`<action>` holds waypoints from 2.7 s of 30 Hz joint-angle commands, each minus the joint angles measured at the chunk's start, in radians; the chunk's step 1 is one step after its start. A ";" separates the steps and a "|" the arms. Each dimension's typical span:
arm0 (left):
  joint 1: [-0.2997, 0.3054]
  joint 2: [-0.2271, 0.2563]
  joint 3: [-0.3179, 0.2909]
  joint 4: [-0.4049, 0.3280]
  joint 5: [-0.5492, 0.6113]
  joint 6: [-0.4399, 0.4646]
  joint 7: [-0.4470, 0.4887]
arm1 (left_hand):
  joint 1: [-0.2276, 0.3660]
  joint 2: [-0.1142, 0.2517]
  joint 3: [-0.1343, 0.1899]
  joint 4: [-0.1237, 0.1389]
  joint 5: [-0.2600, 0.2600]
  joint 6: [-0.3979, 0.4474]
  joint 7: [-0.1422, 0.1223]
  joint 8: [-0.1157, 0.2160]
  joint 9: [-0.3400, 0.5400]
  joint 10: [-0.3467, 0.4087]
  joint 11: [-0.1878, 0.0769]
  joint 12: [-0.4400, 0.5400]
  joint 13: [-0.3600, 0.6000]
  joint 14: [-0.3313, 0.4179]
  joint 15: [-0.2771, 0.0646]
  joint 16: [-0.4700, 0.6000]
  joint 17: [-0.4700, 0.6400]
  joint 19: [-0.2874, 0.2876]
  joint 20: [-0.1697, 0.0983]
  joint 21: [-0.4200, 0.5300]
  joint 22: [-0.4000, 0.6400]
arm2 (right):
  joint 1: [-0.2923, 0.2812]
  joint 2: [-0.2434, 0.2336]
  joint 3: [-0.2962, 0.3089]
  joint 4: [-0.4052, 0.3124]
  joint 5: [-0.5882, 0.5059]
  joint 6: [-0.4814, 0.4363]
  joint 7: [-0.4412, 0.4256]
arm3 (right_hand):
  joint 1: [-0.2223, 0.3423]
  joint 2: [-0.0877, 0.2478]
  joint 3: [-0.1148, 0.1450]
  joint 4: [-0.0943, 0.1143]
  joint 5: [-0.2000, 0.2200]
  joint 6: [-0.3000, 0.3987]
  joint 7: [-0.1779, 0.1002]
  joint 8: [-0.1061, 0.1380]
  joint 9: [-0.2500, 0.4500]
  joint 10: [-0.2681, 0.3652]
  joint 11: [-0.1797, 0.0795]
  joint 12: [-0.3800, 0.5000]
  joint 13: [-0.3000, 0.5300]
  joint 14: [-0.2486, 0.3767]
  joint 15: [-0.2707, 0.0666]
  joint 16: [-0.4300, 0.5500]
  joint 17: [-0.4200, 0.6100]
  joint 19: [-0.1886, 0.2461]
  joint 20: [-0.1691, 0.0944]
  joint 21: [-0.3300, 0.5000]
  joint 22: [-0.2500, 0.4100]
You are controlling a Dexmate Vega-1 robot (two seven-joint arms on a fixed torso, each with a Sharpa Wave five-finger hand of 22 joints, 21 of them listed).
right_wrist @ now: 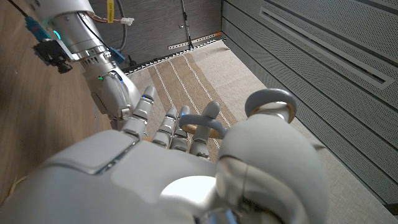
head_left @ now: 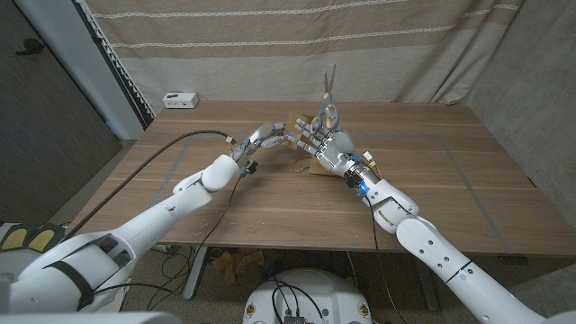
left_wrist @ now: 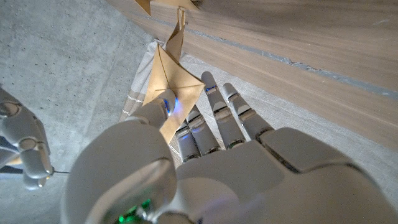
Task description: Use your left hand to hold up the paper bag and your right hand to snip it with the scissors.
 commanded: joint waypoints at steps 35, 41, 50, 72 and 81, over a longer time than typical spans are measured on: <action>-0.029 -0.160 -0.212 0.137 -0.913 0.422 -0.705 | 0.067 0.051 0.032 0.088 -0.032 -0.036 -0.010 0.053 0.151 -0.089 0.001 0.058 0.069 -0.063 -0.158 0.004 0.081 -0.060 -0.036 0.049 0.015 | 0.045 0.031 -0.016 0.064 0.018 -0.038 0.061 | -0.012 0.000 0.002 -0.002 -0.006 0.000 0.006 -0.009 -0.021 -0.003 0.007 -0.020 0.007 0.001 0.006 -0.017 0.006 0.016 0.006 -0.025 0.005; -0.021 -0.169 -0.222 0.130 -0.910 0.416 -0.688 | 0.068 0.051 0.032 0.090 -0.033 -0.034 -0.010 0.051 0.146 -0.091 0.001 0.059 0.066 -0.074 -0.157 0.002 0.084 -0.068 -0.036 0.051 0.014 | 0.041 0.023 -0.014 0.060 0.020 -0.047 0.062 | -0.010 0.000 0.003 -0.004 -0.006 0.004 0.009 -0.009 -0.026 -0.002 0.009 -0.022 0.007 0.002 0.007 -0.018 0.006 0.018 0.008 -0.028 0.006; -0.033 -0.194 -0.234 0.168 -0.948 0.454 -0.725 | 0.084 0.056 0.035 0.083 -0.035 -0.015 -0.011 0.075 0.167 -0.082 0.001 0.078 0.075 -0.074 -0.160 0.011 0.099 -0.071 -0.035 0.063 0.013 | 0.013 -0.009 0.003 0.029 0.034 -0.069 0.038 | -0.009 0.001 0.004 -0.005 -0.006 0.004 0.010 -0.010 -0.030 -0.002 0.007 -0.025 0.006 0.002 0.009 -0.021 0.006 0.020 0.008 -0.032 0.006; -0.052 -0.269 -0.306 0.199 -1.109 0.620 -0.800 | 0.232 0.062 -0.189 0.029 -0.053 0.019 -0.012 0.081 0.198 -0.004 -0.001 0.069 0.051 0.026 -0.153 0.375 0.564 -0.140 -0.036 0.247 0.137 | -0.026 -0.054 0.014 0.017 0.056 -0.101 0.052 | -0.013 0.001 0.004 -0.006 -0.009 -0.013 0.019 -0.009 -0.031 -0.002 0.016 -0.035 0.005 0.004 0.011 -0.028 0.006 0.023 0.012 -0.045 0.006; -0.041 -0.278 -0.324 0.180 -1.141 0.660 -0.794 | 0.251 0.060 -0.194 0.030 -0.052 0.044 -0.012 0.078 0.191 0.006 -0.001 0.064 0.049 0.011 -0.155 0.387 0.567 -0.155 -0.033 0.269 0.146 | -0.016 -0.091 0.015 0.003 0.064 -0.150 0.054 | -0.014 0.000 0.003 -0.007 -0.009 -0.016 0.022 -0.009 -0.033 -0.002 0.016 -0.038 0.005 0.004 0.014 -0.030 0.007 0.025 0.013 -0.049 0.006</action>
